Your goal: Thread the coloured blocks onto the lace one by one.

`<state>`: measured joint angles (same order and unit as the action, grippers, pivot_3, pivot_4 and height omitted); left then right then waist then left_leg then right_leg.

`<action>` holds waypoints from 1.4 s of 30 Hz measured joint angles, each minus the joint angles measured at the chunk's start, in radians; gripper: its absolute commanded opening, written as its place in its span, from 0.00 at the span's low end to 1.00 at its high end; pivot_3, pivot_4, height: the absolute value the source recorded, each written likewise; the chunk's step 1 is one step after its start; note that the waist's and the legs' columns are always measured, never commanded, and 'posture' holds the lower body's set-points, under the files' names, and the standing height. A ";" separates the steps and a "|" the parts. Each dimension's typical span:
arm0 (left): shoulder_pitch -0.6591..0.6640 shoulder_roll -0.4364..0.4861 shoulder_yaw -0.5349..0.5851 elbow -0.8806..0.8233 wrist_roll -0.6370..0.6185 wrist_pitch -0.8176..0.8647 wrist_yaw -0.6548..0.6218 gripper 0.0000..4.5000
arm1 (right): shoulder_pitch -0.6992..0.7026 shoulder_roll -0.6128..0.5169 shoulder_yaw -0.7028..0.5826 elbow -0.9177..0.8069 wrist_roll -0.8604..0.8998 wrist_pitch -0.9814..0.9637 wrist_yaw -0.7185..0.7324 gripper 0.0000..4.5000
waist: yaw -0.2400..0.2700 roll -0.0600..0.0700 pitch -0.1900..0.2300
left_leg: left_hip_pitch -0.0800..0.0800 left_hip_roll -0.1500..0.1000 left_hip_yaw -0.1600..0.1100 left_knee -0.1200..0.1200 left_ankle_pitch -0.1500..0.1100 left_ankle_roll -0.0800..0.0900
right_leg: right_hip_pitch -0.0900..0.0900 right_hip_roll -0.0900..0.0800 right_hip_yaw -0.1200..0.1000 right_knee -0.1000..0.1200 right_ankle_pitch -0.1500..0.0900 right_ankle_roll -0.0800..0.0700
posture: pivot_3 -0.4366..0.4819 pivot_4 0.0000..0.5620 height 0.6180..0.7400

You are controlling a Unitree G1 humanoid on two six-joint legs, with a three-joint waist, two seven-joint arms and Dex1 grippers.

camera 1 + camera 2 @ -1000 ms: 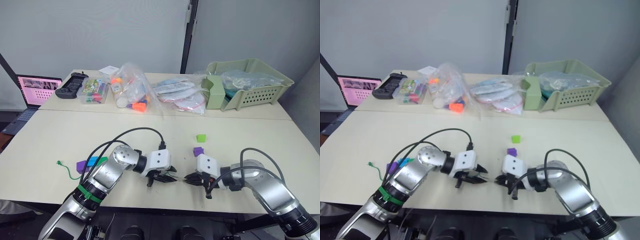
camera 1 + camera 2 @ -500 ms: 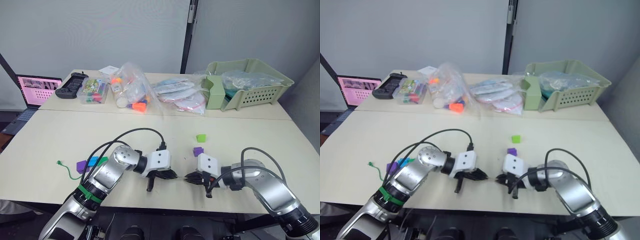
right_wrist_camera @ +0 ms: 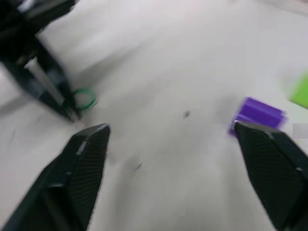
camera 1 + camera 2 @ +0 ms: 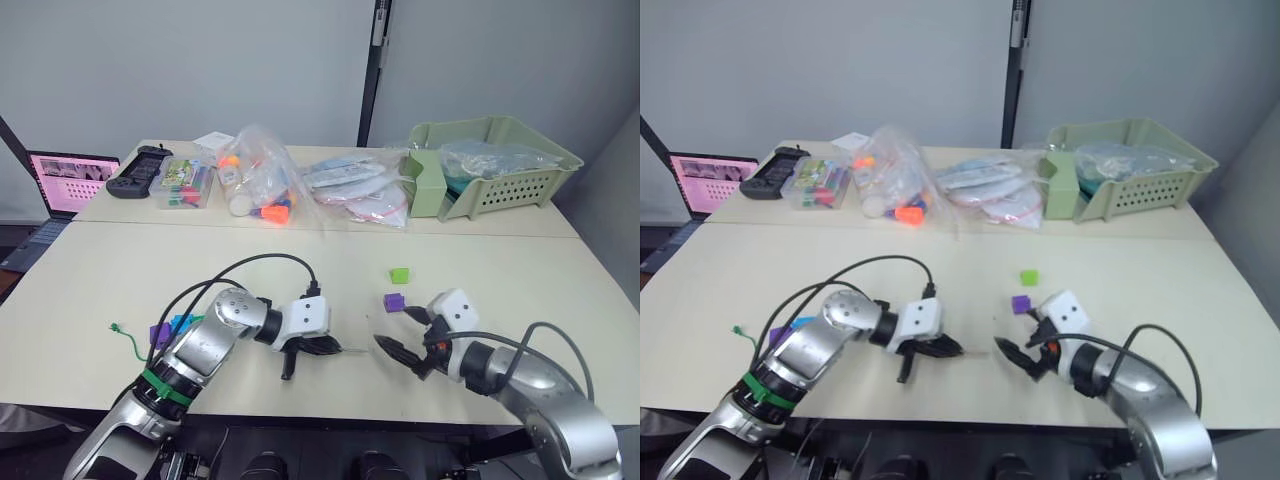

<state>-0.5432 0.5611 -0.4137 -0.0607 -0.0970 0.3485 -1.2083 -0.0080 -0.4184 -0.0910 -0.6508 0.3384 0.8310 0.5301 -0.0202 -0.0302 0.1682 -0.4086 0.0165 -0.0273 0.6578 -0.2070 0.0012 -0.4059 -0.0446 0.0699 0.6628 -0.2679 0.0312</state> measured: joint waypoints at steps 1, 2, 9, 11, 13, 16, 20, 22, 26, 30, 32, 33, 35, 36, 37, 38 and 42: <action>0.001 0.010 0.006 -0.006 -0.006 0.001 -0.002 0.00 | 0.004 0.022 0.004 -0.007 -0.023 0.005 -0.057 0.98 | 0.001 0.000 0.000 | 0.000 0.000 0.000 0.000 0.000 0.000 | 0.000 0.000 0.000 0.000 0.000 0.000 | 0.48 0.27 1.00; 0.003 0.019 0.010 -0.010 -0.009 0.003 -0.003 0.00 | 0.006 0.053 0.011 -0.008 -0.052 0.005 -0.108 0.98 | 0.001 0.000 0.000 | 0.001 0.000 0.000 0.000 0.000 0.000 | 0.001 0.000 0.000 0.000 0.000 0.000 | 0.48 0.27 1.00; 0.015 0.053 0.039 -0.031 -0.025 0.027 -0.005 0.00 | -0.023 0.284 0.166 0.066 -0.213 -0.028 -0.406 0.98 | 0.000 0.000 0.000 | 0.000 0.000 0.001 0.000 0.000 0.000 | 0.000 -0.001 0.000 0.000 0.000 0.000 | 0.48 0.27 1.00; 0.023 0.057 0.041 -0.038 -0.025 0.028 -0.003 0.00 | -0.059 0.332 0.177 0.128 -0.248 -0.055 -0.463 0.98 | 0.002 0.000 0.000 | 0.000 0.000 0.001 0.000 0.000 0.000 | 0.000 -0.001 0.000 -0.001 0.000 0.000 | 0.48 0.27 1.00; 0.032 0.058 0.042 -0.040 -0.025 0.031 -0.001 0.00 | -0.095 0.365 0.169 0.191 -0.275 -0.097 -0.512 0.98 | 0.002 0.000 0.000 | 0.000 0.000 0.001 0.000 0.000 0.000 | 0.000 0.000 0.000 -0.001 0.000 0.000 | 0.48 0.27 1.00; 0.034 0.060 0.042 -0.042 -0.025 0.033 0.002 0.00 | -0.109 0.374 0.149 0.256 -0.287 -0.137 -0.540 0.98 | 0.003 0.000 0.000 | 0.000 0.000 0.001 0.000 0.000 0.000 | 0.000 -0.001 0.000 -0.001 0.000 0.000 | 0.48 0.27 1.00; 0.043 0.063 0.042 -0.045 -0.025 0.033 0.004 0.00 | -0.114 0.391 0.123 0.321 -0.286 -0.168 -0.553 0.72 | -0.003 0.000 0.000 | 0.000 0.000 0.001 -0.001 0.000 0.000 | 0.000 0.000 0.000 -0.001 0.000 0.000 | 0.48 0.27 1.00; 0.044 0.064 0.042 -0.045 -0.025 0.033 0.004 0.00 | -0.116 0.391 0.120 0.331 -0.285 -0.188 -0.550 0.57 | -0.006 0.000 0.000 | 0.000 0.000 0.001 -0.001 0.000 0.000 | -0.001 0.000 0.000 -0.001 0.000 0.000 | 0.48 0.27 1.00; 0.044 0.067 0.042 -0.045 -0.025 0.032 0.005 0.00 | -0.122 0.391 0.120 0.335 -0.285 -0.211 -0.538 0.27 | -0.010 0.000 0.000 | 0.000 0.000 0.000 -0.001 0.000 0.000 | -0.001 0.000 0.000 -0.001 0.000 0.000 | 0.48 0.27 1.00; 0.044 0.067 0.042 -0.045 -0.025 0.032 0.006 0.00 | -0.122 0.388 0.116 0.335 -0.286 -0.214 -0.535 0.16 | -0.012 0.000 0.000 | 0.000 0.000 0.000 -0.001 0.000 0.000 | -0.001 0.000 0.000 -0.001 0.000 0.000 | 0.48 0.27 1.00; 0.044 0.067 0.042 -0.045 -0.025 0.030 0.006 0.00 | -0.122 0.387 0.112 0.335 -0.286 -0.214 -0.534 0.16 | -0.013 0.000 0.000 | 0.000 0.000 0.000 -0.001 0.000 0.000 | -0.001 0.000 0.000 -0.001 0.000 0.000 | 0.48 0.27 1.00; 0.044 0.067 0.042 -0.045 -0.025 0.029 0.006 0.00 | -0.122 0.386 0.111 0.335 -0.286 -0.216 -0.534 0.16 | -0.014 0.000 0.000 | 0.000 0.000 0.000 -0.002 0.000 0.000 | -0.001 0.000 0.000 -0.001 0.000 0.000 | 0.48 0.27 1.00; 0.044 0.067 0.042 -0.045 -0.025 0.028 0.006 0.00 | -0.122 0.381 0.111 0.335 -0.288 -0.219 -0.532 0.16 | -0.015 0.000 0.000 | 0.000 0.000 0.000 -0.002 0.000 0.000 | -0.001 0.000 0.000 -0.001 0.000 0.000 | 0.48 0.27 1.00; 0.044 0.067 0.042 -0.044 -0.025 0.028 0.006 0.00 | -0.122 0.375 0.111 0.335 -0.289 -0.221 -0.531 0.16 | -0.016 0.000 0.000 | 0.000 0.000 0.000 -0.002 0.000 0.000 | -0.001 0.000 0.000 -0.001 0.000 0.000 | 0.48 0.27 1.00; 0.044 0.067 0.042 -0.043 -0.025 0.028 0.006 0.00 | -0.121 0.371 0.112 0.335 -0.292 -0.221 -0.531 0.16 | -0.017 0.000 0.000 | 0.000 0.000 0.000 -0.002 0.000 0.000 | -0.001 0.000 0.000 -0.001 0.000 0.000 | 0.48 0.27 1.00; 0.044 0.067 0.042 -0.043 -0.025 0.027 0.006 0.00 | -0.116 0.362 0.113 0.333 -0.296 -0.222 -0.529 0.16 | -0.017 0.000 0.000 | 0.000 0.000 0.000 -0.002 0.000 0.000 | -0.001 0.000 0.000 -0.001 0.000 0.000 | 0.48 0.27 1.00; 0.044 0.067 0.042 -0.042 -0.025 0.027 0.007 0.00 | -0.075 0.333 0.128 0.284 -0.298 -0.222 -0.507 0.16 | -0.018 0.000 0.000 | 0.000 0.000 0.000 -0.003 0.000 0.000 | -0.001 0.000 0.000 -0.002 0.000 0.000 | 0.48 0.27 1.00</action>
<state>-0.4991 0.6282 -0.3718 -0.1029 -0.1218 0.3754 -1.2015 -0.0830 -0.0852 0.0374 -0.3664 0.0403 0.6091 0.0228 -0.0380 -0.0301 0.1682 -0.4085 0.0164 -0.0268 0.6546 -0.2070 0.0012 -0.4065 -0.0450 0.0701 0.6606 -0.2678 0.0309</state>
